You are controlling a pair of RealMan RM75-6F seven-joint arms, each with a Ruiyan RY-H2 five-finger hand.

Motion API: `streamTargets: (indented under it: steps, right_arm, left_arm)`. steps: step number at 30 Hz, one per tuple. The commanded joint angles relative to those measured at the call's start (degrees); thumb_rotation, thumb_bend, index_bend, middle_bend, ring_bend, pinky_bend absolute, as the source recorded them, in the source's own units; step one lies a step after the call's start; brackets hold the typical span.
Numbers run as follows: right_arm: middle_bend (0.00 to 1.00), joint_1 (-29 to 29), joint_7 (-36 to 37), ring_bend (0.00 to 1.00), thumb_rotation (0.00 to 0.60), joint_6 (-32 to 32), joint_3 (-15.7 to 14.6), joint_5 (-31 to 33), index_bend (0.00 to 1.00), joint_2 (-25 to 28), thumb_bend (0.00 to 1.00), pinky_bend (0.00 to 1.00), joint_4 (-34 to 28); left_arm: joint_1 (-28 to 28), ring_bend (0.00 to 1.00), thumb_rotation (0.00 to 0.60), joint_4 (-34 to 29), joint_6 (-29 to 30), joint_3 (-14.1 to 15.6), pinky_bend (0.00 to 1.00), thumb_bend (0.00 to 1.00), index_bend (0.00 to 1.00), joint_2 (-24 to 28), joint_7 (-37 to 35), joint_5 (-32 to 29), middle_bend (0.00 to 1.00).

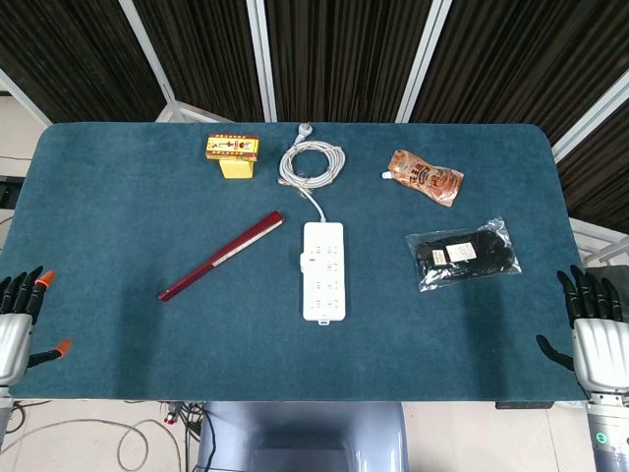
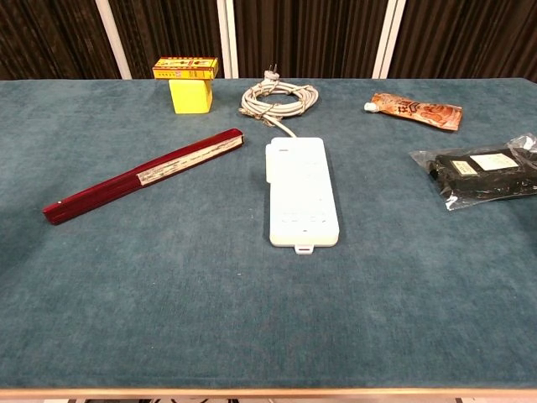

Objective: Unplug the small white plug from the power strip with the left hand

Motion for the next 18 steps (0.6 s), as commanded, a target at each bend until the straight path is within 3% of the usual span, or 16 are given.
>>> streamTargets:
  steps: [1, 5, 11, 18]
  right_arm:
    - [0.00, 0.26, 0.00, 0.00, 0.600, -0.31, -0.39, -0.71, 0.00, -0.28, 0.26, 0.00, 0.21]
    - [0.00, 0.80, 0.22, 0.00, 0.600, -0.47, -1.06, -2.68, 0.00, -0.82, 0.26, 0.01, 0.50]
    - [0.02, 2.32, 2.62, 0.01, 0.600, -0.73, -1.30, -5.69, 0.04, -2.14, 0.38, 0.09, 0.41]
    - [0.06, 6.76, -1.85, 0.02, 0.600, -6.67, -2.26, -9.03, 0.08, -3.42, 0.39, 0.09, -1.42]
  left_arm:
    - [-0.05, 0.00, 0.600, 0.02, -0.06, 0.11, 0.00, 0.00, 0.00, -0.08, -0.12, 0.22, 0.00]
    - [-0.25, 0.00, 0.600, -0.07, -0.24, 0.27, 0.00, 0.00, 0.00, -0.37, 0.08, 0.66, 0.00]
    - [-1.99, 0.00, 0.600, -1.23, -2.35, -0.57, 0.00, 0.00, 0.00, -1.00, 0.70, 0.27, 0.00]
    - [-8.53, 0.00, 0.600, -5.83, -9.86, -4.61, 0.00, 0.00, 0.00, -0.66, 3.97, -2.59, 0.00]
